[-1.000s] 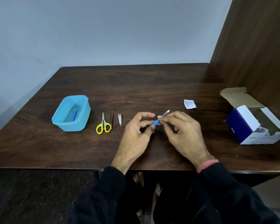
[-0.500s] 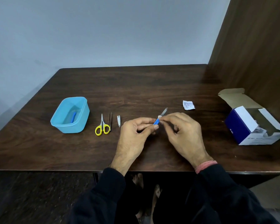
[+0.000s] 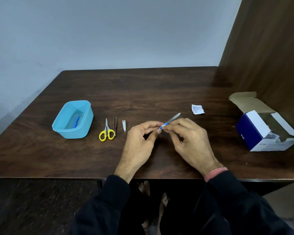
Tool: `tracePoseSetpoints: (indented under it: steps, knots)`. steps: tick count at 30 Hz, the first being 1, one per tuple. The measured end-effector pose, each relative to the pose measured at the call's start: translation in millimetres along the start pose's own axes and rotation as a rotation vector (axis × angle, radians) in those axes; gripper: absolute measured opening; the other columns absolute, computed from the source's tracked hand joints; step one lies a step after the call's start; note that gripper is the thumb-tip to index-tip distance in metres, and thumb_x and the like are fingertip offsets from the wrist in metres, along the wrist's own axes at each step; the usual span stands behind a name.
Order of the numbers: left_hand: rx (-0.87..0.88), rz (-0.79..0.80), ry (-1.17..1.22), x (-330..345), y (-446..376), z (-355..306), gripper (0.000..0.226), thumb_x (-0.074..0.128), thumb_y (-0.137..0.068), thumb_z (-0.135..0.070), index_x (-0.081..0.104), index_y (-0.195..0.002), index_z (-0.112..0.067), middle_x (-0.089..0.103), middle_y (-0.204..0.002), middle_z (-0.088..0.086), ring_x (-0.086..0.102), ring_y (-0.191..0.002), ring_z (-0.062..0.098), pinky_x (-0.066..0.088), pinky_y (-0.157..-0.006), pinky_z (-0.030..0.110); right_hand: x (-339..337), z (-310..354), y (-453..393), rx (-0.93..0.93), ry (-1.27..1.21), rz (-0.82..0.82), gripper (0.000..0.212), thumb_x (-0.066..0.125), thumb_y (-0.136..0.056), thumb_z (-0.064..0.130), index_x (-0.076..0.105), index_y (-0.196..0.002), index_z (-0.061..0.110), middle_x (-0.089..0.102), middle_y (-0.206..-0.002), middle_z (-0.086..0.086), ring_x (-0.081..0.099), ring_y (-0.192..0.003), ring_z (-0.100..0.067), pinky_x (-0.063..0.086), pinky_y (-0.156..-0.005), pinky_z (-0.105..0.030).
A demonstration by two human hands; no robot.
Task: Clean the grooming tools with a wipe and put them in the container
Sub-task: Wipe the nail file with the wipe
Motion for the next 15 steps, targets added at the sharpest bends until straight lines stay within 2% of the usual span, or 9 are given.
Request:
tracePoseSetpoints:
  steps: [2,6,10,13,15]
  knots:
    - [-0.008,0.004,0.015,0.4,-0.2,0.5,0.023,0.073,-0.108,-0.01,0.083,-0.122,-0.025,0.087,-0.107,-0.014,0.081,-0.106,0.004,0.06,-0.111,0.038,-1.5,-3.0,-1.1,0.043,0.02,-0.024,0.022,0.079,-0.101,0.009,0.085,-0.116,0.024,0.076,-0.109,0.012,0.068,-0.095,-0.014,0.061,-0.074,-0.04]
    - [-0.009,0.004,0.006,0.3,-0.3,1.9,0.023,0.073,-0.108,-0.009,0.084,-0.12,-0.025,0.087,-0.109,-0.014,0.081,-0.107,0.005,0.061,-0.11,0.039,-0.1,3.6,0.6,-0.033,0.016,0.004,0.021,0.077,-0.103,0.011,0.085,-0.117,0.024,0.076,-0.108,0.011,0.071,-0.097,-0.017,0.062,-0.074,-0.042]
    - [-0.006,0.005,0.009,1.4,-0.2,1.7,0.022,0.073,-0.108,-0.012,0.083,-0.121,-0.026,0.087,-0.107,-0.014,0.081,-0.104,0.006,0.062,-0.108,0.038,-3.4,2.7,-1.3,0.016,0.041,-0.024,0.022,0.078,-0.101,0.009,0.085,-0.115,0.025,0.075,-0.108,0.013,0.067,-0.094,-0.015,0.061,-0.072,-0.041]
    - [0.007,-0.013,-0.019,0.3,0.0,1.5,0.022,0.073,-0.108,-0.01,0.083,-0.119,-0.027,0.086,-0.108,-0.016,0.08,-0.109,0.002,0.061,-0.109,0.035,-1.0,4.7,-0.2,-0.031,0.032,0.02,0.029,0.078,-0.099,0.005,0.085,-0.117,0.027,0.074,-0.108,0.013,0.066,-0.095,-0.016,0.061,-0.073,-0.041]
    - [0.007,-0.007,-0.012,1.6,0.4,0.5,0.021,0.073,-0.108,-0.011,0.083,-0.119,-0.026,0.087,-0.105,-0.014,0.08,-0.108,0.003,0.061,-0.108,0.035,-4.1,-1.0,-2.4,0.029,0.035,-0.021,0.03,0.078,-0.098,0.003,0.085,-0.115,0.026,0.073,-0.107,0.013,0.066,-0.093,-0.017,0.06,-0.073,-0.042]
Point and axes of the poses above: each hand's wrist, its own y-axis away from the middle knuckle, its own x-axis out of the palm, z = x × y, the point moved 5 cm from there along -y, towards the middle knuckle
